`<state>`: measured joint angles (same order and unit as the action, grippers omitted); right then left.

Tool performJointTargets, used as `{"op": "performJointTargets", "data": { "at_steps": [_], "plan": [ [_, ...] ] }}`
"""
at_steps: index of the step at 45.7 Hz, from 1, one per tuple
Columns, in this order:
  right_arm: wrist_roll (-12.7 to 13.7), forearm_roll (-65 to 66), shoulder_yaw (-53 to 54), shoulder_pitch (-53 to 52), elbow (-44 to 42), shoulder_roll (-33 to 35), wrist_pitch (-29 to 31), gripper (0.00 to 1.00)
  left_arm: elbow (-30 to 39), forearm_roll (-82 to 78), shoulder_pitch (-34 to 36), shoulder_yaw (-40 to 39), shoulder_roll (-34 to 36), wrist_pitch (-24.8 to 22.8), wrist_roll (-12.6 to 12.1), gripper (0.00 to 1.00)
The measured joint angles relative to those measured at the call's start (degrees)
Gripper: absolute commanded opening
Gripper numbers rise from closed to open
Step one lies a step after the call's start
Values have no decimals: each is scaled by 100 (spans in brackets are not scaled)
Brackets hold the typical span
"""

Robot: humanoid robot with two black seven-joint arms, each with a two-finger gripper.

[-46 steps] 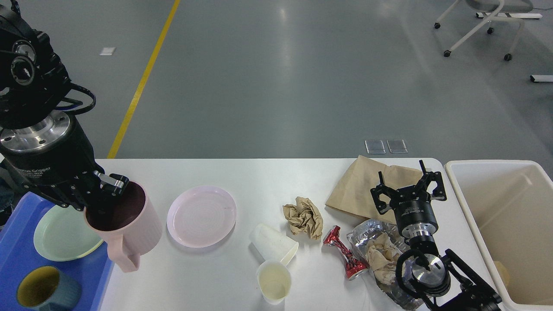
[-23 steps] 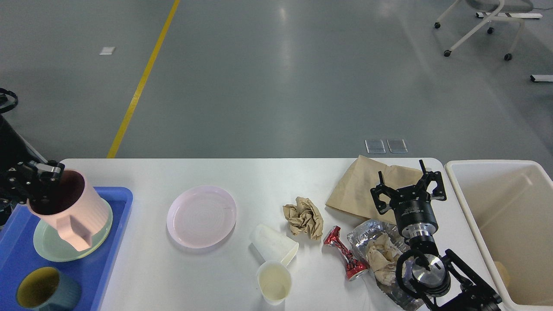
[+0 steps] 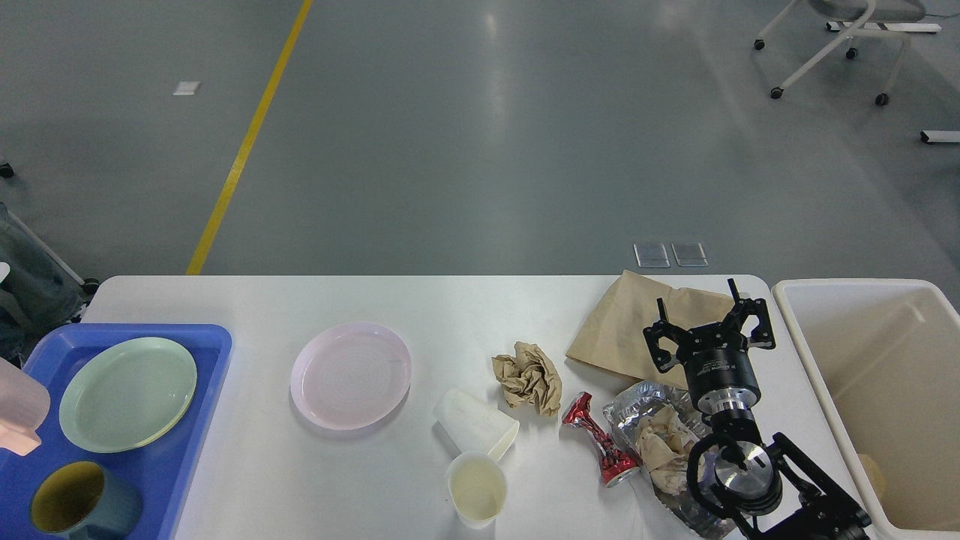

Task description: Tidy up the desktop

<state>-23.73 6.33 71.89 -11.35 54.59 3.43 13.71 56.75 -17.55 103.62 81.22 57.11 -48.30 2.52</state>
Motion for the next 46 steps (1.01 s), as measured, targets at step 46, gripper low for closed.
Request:
{"op": "performJointTargets", "data": {
  "at_steps": [46],
  "plan": [
    [0,0,0,-4,-2,0,0,100,-2397,-2626,-3692,-2614,391,658,2713,2]
  ]
}}
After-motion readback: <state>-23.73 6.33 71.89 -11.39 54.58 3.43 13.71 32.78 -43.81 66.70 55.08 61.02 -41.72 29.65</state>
